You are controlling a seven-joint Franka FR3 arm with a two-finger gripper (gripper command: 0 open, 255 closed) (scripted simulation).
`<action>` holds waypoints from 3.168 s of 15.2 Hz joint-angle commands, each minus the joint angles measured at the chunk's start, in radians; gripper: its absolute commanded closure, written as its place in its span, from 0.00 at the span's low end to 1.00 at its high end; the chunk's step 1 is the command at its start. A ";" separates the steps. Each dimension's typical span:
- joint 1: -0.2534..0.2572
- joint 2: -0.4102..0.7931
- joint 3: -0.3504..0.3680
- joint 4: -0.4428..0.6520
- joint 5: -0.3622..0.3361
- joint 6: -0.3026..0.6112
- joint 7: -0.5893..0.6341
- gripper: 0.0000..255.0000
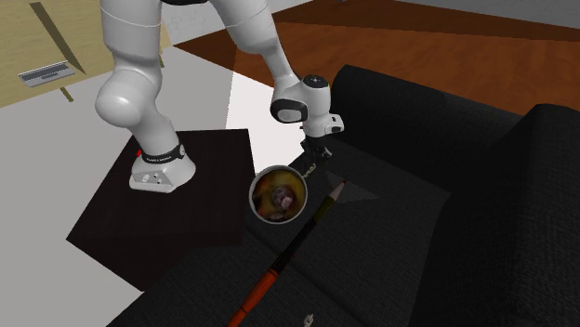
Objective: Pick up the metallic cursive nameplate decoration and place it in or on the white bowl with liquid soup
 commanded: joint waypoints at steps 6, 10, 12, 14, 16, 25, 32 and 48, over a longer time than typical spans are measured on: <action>0.016 -0.096 -0.023 -0.017 -0.024 -0.080 0.022 1.00; 0.024 -0.150 -0.034 -0.023 -0.040 -0.128 0.036 1.00; 0.027 -0.176 -0.038 -0.024 -0.048 -0.153 0.043 1.00; 0.029 -0.202 -0.042 -0.024 -0.057 -0.178 0.050 1.00; 0.031 -0.227 -0.046 -0.023 -0.065 -0.203 0.057 1.00; 0.015 -0.354 -0.067 -0.083 -0.085 -0.273 0.040 1.00; -0.057 -0.534 -0.140 -0.291 -0.101 -0.249 -0.093 1.00; -0.048 -0.367 -0.178 -0.366 0.072 -0.020 -0.294 1.00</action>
